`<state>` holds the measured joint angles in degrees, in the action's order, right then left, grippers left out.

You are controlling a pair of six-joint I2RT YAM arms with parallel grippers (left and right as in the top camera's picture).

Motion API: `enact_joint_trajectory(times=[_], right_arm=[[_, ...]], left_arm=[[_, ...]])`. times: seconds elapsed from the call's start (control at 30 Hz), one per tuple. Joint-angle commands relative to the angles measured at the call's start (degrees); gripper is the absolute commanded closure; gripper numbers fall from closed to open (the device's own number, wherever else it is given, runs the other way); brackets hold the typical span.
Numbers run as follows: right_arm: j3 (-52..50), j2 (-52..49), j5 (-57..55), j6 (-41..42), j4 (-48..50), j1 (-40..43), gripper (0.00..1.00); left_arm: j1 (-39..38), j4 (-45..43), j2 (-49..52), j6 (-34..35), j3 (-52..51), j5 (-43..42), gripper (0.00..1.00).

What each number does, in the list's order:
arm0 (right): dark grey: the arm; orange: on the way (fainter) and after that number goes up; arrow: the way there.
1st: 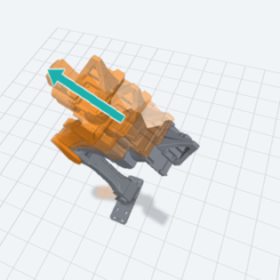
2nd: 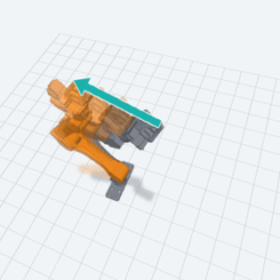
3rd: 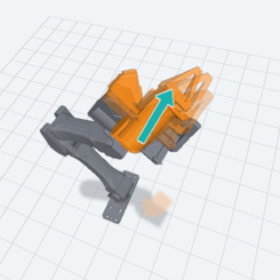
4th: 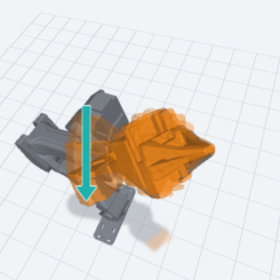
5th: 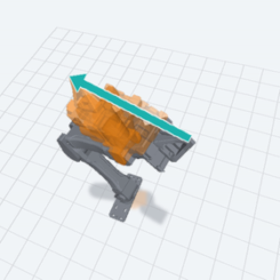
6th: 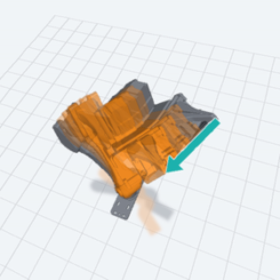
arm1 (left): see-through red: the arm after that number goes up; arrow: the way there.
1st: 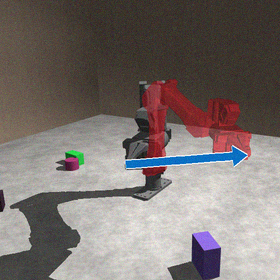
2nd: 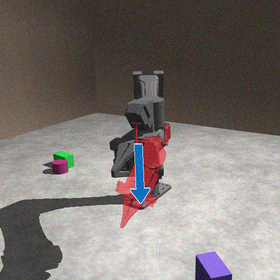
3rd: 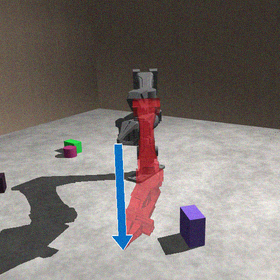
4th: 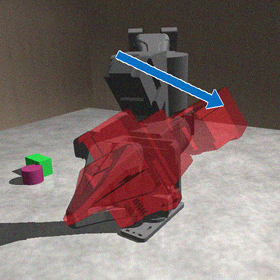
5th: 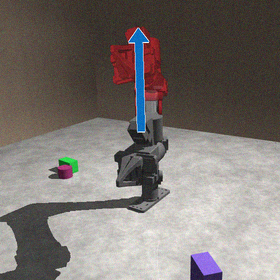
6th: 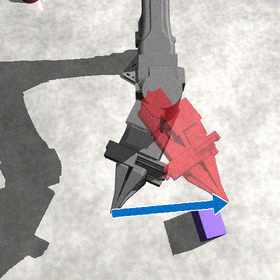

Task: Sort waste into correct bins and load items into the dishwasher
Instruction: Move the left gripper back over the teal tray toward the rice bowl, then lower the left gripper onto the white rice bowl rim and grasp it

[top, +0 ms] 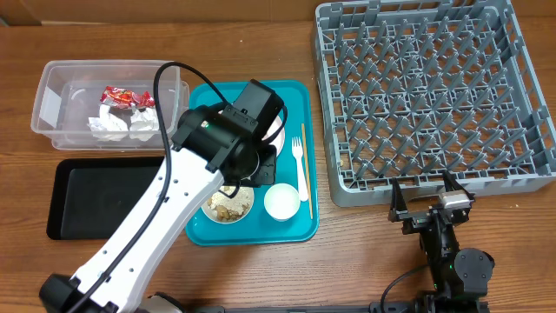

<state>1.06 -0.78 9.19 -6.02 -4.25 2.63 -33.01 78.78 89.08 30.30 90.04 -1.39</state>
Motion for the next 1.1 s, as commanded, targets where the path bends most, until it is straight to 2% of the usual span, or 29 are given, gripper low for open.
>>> enact_joint_trajectory(times=[0.0, 0.07, 0.33, 0.4, 0.43, 0.53, 0.6, 0.67, 0.87, 1.0, 1.07], right_arm=[[-0.6, 0.6, 0.3, 0.4, 0.3, 0.3, 0.0], [-0.6, 0.6, 0.3, 0.4, 0.3, 0.3, 0.0], [-0.6, 0.6, 0.3, 0.4, 0.3, 0.3, 0.0], [-0.6, 0.6, 0.3, 0.4, 0.3, 0.3, 0.0], [-0.6, 0.6, 0.3, 0.4, 0.3, 0.3, 0.0], [-0.6, 0.6, 0.3, 0.4, 0.3, 0.3, 0.0], [-0.6, 0.6, 0.3, 0.4, 0.3, 0.3, 0.0], [-0.6, 0.6, 0.3, 0.4, 0.3, 0.3, 0.0], [-0.6, 0.6, 0.3, 0.4, 0.3, 0.3, 0.0], [-0.6, 0.6, 0.3, 0.4, 0.3, 0.3, 0.0], [-0.6, 0.6, 0.3, 0.4, 0.3, 0.3, 0.0]], left_arm=[[0.0, 0.1, 2.1, 5.9, 0.0, 0.9, 0.96], [-0.1, 0.7, 3.3, 7.7, 0.0, 0.9, 0.96], [-0.1, 2.5, 7.6, 7.5, -0.1, 1.0, 0.94], [-0.1, 2.7, 8.7, 7.4, -0.3, 1.4, 0.85], [-0.1, 2.6, 9.2, 7.4, -0.7, 1.8, 0.76], [-0.1, 2.1, 10.7, 7.4, -2.3, 3.5, 0.73], [-0.1, 1.9, 11.6, 7.4, -3.5, 4.8, 0.5], [-0.1, 1.9, 12.3, 6.9, -4.6, 5.3, 0.36], [0.0, 0.4, 13.8, 4.1, -7.0, 5.2, 0.39], [0.0, -1.8, 13.8, 1.7, -7.8, 5.2, 0.33], [0.0, -2.5, 13.8, 1.6, -7.8, 5.2, 0.25]])
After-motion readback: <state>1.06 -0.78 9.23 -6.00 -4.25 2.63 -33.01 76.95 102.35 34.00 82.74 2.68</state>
